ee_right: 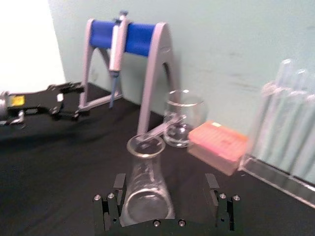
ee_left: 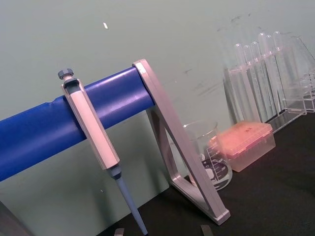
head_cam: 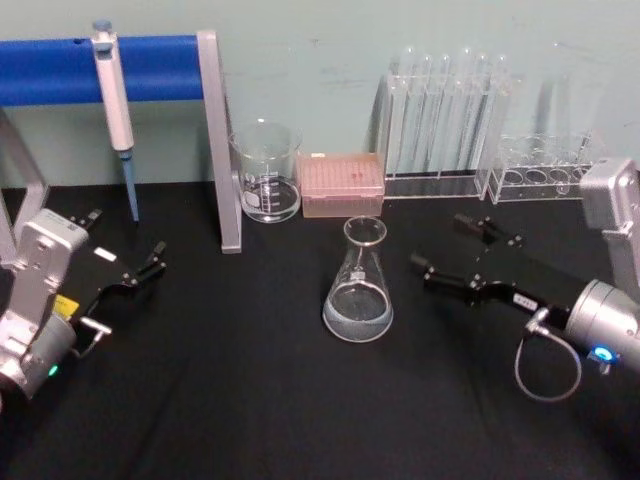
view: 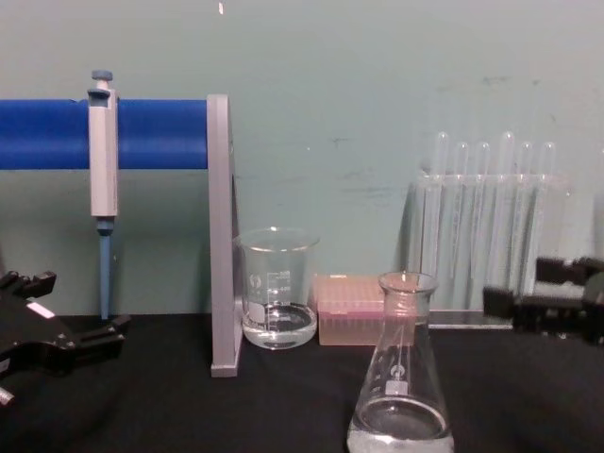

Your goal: Grasp the erlenmeyer flask with one hand, shake it three times, then place it back.

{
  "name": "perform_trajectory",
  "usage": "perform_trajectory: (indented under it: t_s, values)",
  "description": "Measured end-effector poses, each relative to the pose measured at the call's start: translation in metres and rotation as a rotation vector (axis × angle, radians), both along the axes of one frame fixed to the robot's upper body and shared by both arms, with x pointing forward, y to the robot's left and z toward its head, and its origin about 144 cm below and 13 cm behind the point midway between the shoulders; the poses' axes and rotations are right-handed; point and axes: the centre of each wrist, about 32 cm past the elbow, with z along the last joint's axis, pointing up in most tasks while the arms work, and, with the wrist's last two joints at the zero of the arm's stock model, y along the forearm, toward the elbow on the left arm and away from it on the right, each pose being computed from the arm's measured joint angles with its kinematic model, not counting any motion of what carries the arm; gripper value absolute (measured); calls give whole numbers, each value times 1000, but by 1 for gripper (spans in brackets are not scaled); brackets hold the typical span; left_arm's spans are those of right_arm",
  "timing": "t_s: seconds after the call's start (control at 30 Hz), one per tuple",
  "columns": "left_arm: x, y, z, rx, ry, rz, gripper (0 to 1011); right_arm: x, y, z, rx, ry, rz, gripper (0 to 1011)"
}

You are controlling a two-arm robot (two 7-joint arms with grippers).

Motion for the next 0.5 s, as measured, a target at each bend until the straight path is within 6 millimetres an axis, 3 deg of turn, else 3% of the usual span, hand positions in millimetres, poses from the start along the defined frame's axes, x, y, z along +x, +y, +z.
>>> perform_trajectory:
  t_s: [0.2,0.5]
  values:
    - [0,0,0,0,0,0,1001,1,-1,5,27,-33,-74,1003]
    - [0,0,0,0,0,0,1001,9,14,7,71,-86,-235,1003]
